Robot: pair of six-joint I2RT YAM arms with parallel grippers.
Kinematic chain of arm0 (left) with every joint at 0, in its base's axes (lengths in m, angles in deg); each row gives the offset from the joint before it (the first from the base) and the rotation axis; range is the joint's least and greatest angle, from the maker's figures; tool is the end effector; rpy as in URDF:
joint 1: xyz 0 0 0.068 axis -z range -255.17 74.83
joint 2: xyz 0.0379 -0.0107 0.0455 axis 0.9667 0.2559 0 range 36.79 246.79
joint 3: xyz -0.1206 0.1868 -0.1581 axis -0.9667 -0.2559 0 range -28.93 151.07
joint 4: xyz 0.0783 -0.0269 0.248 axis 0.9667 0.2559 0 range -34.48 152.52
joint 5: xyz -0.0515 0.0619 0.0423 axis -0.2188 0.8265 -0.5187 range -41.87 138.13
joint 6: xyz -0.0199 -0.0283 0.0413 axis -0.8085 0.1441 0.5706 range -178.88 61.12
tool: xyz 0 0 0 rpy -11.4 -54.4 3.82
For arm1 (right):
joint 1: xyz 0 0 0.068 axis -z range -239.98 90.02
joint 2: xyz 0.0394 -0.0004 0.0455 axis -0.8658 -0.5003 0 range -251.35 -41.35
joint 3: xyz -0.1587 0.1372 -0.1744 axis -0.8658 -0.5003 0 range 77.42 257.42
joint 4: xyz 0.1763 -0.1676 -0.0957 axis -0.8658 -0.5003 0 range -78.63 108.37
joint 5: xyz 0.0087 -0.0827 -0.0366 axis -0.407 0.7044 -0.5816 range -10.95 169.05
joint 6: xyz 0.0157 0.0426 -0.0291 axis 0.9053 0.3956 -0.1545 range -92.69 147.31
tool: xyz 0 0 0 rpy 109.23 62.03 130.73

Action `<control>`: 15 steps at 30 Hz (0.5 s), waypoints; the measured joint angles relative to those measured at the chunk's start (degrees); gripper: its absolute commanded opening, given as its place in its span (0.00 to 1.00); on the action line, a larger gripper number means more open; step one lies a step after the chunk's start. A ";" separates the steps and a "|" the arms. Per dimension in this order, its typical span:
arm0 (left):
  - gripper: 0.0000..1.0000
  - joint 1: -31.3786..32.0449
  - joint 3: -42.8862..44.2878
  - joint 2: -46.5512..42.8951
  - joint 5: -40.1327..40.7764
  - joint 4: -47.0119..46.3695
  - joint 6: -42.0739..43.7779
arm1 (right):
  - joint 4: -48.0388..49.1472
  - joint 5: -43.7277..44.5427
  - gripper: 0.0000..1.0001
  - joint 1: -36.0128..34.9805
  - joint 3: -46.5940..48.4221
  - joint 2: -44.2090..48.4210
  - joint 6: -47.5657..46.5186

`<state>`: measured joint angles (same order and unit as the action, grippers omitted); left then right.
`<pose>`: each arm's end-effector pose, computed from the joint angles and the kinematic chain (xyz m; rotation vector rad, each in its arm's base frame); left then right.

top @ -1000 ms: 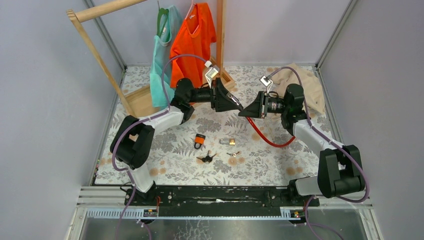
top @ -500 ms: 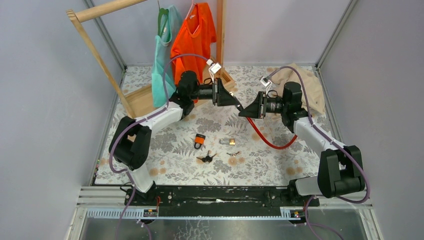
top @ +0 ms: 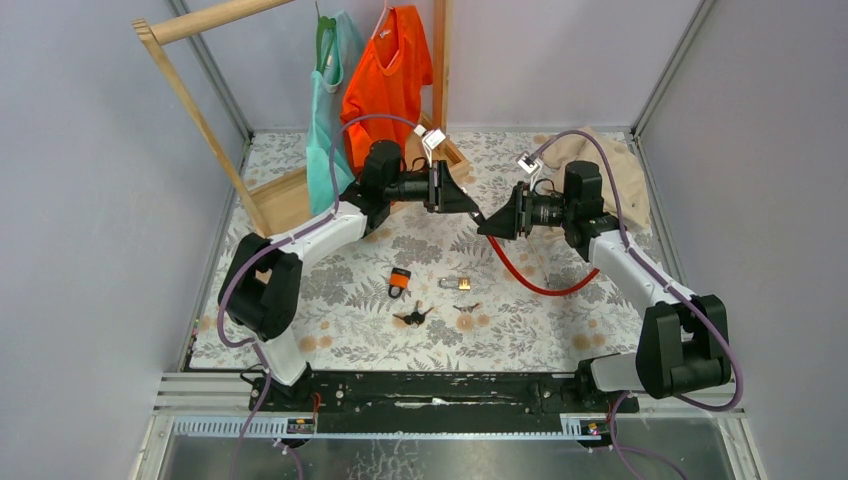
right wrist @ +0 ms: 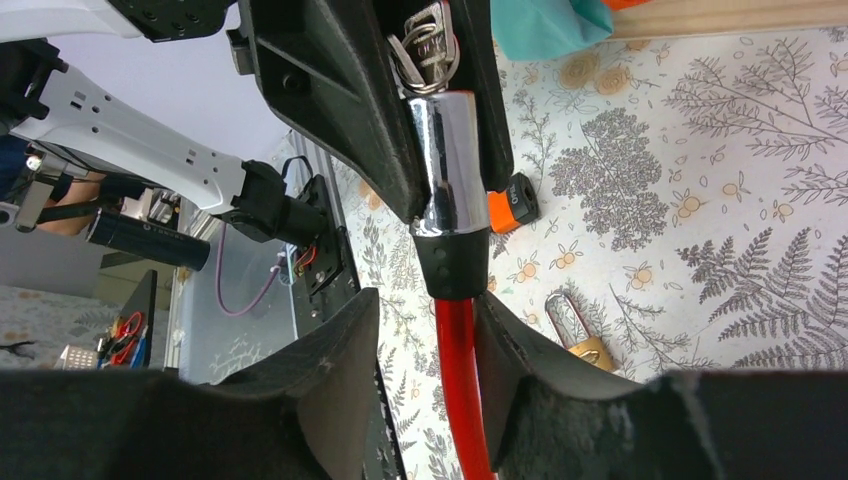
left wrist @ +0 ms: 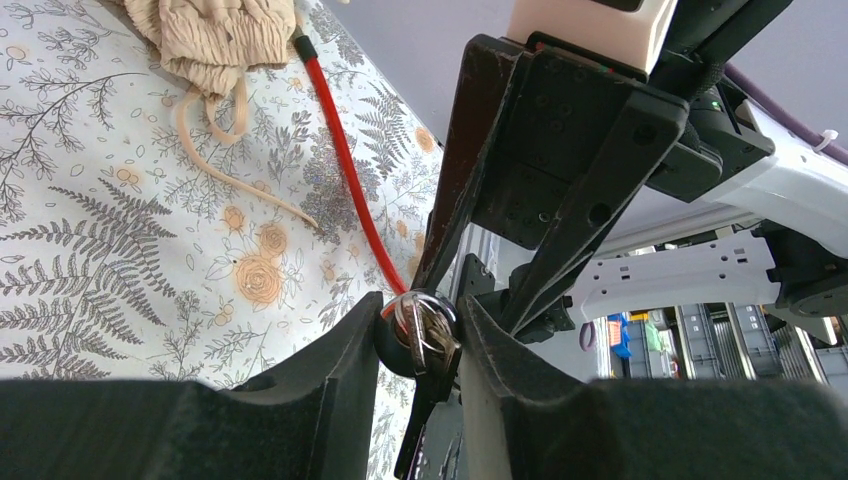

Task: Lock with the key
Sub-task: Adjust the lock.

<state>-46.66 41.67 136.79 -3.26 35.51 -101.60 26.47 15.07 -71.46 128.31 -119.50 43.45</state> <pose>0.3415 -0.2172 0.2898 0.5182 1.9201 -1.6298 0.2834 0.0903 0.2836 -0.7137 1.8002 1.3740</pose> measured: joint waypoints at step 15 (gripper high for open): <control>0.00 0.04 1.29 0.79 -1.51 0.48 -0.48 | 0.57 1.16 0.40 -0.52 0.68 0.02 -0.63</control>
<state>-46.62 42.96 137.58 -4.77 35.99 -102.08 27.04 16.22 -71.99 128.99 -119.48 42.82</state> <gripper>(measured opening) 0.371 0.444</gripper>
